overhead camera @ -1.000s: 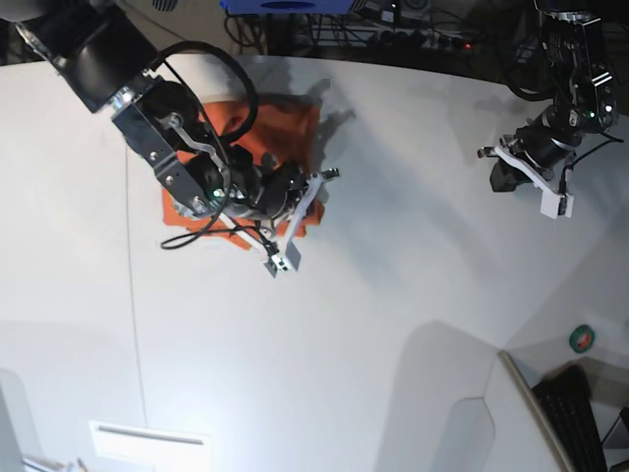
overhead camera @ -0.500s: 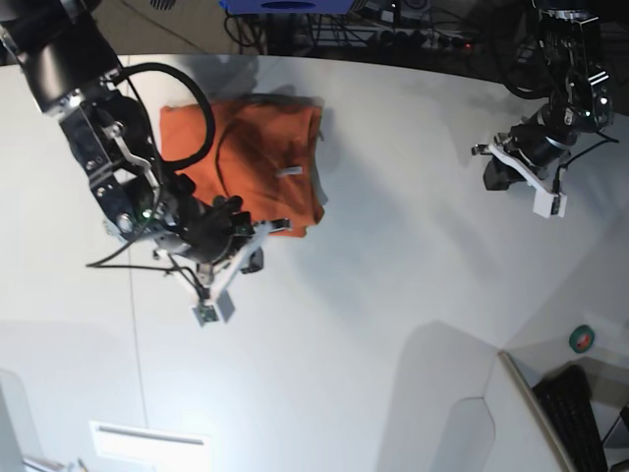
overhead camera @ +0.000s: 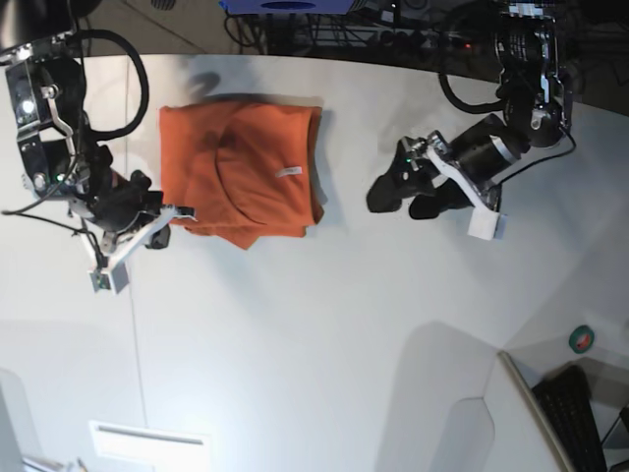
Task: Layout the t-shirt on the table in an organized manner, then fold the t-shirt properly
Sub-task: 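Press the folded shirt's edge with the left gripper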
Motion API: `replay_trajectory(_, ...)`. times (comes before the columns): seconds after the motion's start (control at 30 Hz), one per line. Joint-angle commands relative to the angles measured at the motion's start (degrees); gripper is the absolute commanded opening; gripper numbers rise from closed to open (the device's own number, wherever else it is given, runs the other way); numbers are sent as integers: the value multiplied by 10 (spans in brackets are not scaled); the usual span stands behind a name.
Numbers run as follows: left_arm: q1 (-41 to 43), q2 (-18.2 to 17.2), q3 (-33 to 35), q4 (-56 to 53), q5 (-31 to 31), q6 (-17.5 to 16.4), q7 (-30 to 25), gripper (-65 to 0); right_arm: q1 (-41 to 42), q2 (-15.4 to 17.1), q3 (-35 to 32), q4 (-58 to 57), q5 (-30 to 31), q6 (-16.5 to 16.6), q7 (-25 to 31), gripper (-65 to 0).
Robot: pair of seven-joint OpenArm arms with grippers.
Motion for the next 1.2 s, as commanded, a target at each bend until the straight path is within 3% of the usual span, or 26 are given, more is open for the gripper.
replay_trajectory(0.0,-18,0,23,-5,-12,-6,-10,-107,4,9,5,11,0,1,10,-650)
replay_trajectory(0.17,-70,1,113,-101,-9,-6,-10,-109,-14,15,23,12,1,1,10,-650)
replay_trajectory(0.37,-102,6,150,-183,-8,6,-15,-109,-33,16,91,14,2,3,10,-650)
replay_trajectory(0.5,-108,15,193,-197,-8,35,-66,-109,-49,11,160,16,4,80,10,-650)
replay_trajectory(0.7,-127,15,252,-239,-8,59,-100,-109,-62,-47,285,15,2,167,10,-650)
replay_trajectory(0.83,-140,17,252,-278,-8,61,-101,-110,-63,-50,323,14,2,201,6,-650)
replay_trajectory(0.97,-145,18,257,-281,-8,62,-101,-117,-70,-49,344,14,2,204,7,-650)
replay_trajectory(1.03,-146,20,257,-282,-8,66,-101,-179,-71,-49,351,14,2,212,6,-650)
replay_trajectory(1.17,-150,29,259,-283,-7,69,-100,-420,-71,-49,357,13,2,233,7,-650)
